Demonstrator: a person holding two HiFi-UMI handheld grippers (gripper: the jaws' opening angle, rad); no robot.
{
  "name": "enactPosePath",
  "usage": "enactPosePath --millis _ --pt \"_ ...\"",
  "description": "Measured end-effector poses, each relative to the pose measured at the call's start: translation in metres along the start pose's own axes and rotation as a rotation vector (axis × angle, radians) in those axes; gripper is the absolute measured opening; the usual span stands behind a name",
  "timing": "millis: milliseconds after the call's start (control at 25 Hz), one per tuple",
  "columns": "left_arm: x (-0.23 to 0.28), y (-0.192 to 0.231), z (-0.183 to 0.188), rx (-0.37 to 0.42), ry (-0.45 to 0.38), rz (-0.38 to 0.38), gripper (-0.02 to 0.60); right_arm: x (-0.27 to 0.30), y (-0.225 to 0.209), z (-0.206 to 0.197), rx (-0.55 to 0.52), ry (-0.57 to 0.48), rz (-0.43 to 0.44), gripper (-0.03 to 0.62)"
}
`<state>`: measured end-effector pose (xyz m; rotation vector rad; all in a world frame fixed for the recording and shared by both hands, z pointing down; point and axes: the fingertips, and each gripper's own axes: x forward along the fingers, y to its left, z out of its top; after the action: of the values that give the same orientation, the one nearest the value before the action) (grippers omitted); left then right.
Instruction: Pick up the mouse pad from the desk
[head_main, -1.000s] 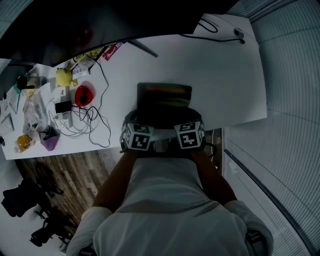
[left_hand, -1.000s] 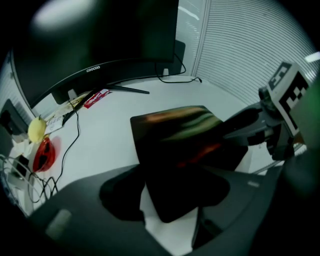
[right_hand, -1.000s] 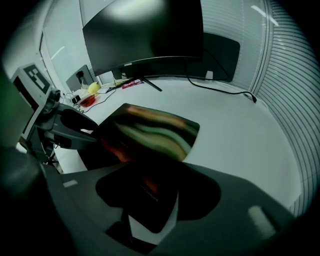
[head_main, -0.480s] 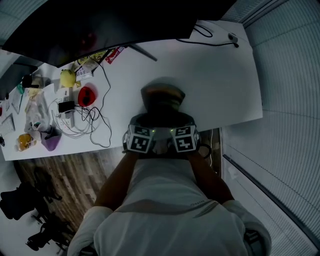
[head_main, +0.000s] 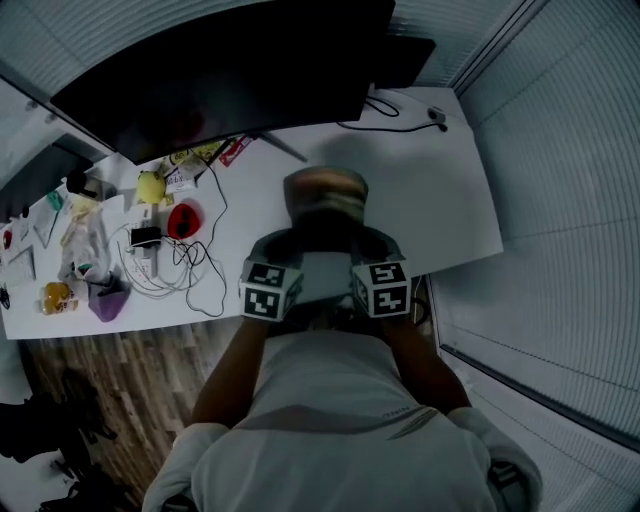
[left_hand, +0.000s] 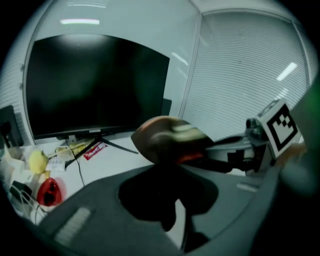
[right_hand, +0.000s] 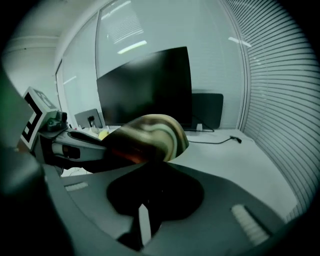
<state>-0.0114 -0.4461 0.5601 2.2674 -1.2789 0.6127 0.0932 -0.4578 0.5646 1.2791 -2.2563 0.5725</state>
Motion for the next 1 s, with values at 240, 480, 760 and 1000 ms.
enactPosePath --millis 240,480,760,1000 --pt "-0.041 -0.011 0.069 0.025 -0.179 -0.020 0.055 -0.046 0.005 0.074 -0.038 -0.170 -0.010 0.040" --pt "-0.082 -0.021 0.117 0.074 -0.318 -0.018 0.055 -0.088 0.017 0.121 -0.049 -0.316 0.003 0.040" --pt "-0.134 -0.043 0.176 0.143 -0.496 -0.022 0.055 -0.148 0.027 0.183 -0.095 -0.523 0.004 0.037" --pt "-0.144 -0.051 0.195 0.205 -0.525 0.008 0.055 -0.159 0.026 0.200 -0.128 -0.586 -0.007 0.035"
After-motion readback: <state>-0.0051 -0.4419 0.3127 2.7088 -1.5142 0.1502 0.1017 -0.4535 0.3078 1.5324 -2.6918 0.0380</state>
